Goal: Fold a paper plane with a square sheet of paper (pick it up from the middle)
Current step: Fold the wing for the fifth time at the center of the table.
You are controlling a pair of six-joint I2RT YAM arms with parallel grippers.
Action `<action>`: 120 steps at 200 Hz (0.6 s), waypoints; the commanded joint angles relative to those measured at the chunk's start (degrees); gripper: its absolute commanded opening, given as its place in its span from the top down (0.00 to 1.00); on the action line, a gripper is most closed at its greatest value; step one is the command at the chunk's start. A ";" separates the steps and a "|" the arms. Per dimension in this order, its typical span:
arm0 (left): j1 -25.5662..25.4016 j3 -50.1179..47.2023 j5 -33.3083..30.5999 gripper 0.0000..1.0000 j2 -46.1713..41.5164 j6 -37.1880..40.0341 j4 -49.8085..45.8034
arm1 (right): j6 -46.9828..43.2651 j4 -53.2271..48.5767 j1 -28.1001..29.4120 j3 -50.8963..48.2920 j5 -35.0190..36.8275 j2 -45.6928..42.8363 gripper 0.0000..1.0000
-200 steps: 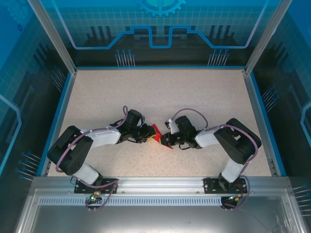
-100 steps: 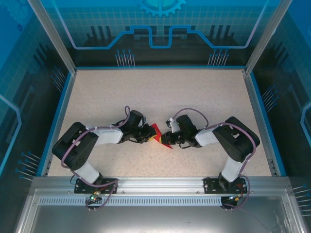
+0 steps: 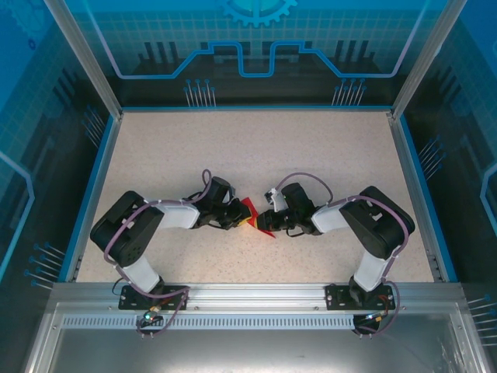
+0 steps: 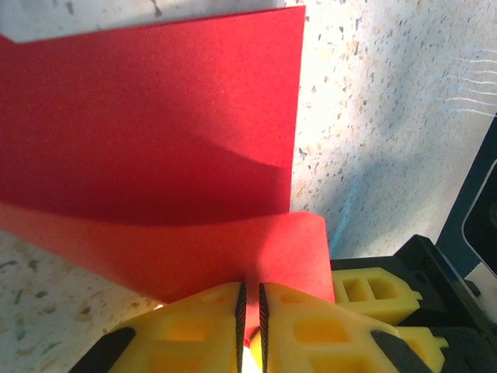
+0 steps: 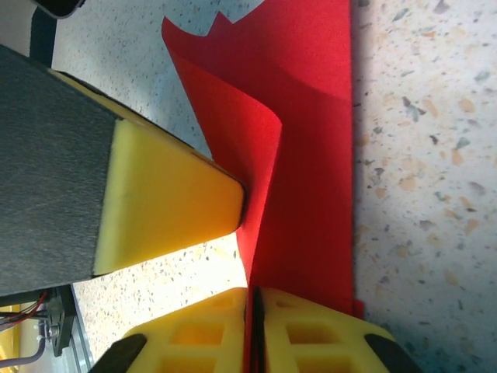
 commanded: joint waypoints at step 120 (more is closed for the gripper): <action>-0.39 2.55 1.19 0.86 1.57 2.11 -0.39 | -10.59 -24.98 -0.83 7.04 1.15 -7.11 0.65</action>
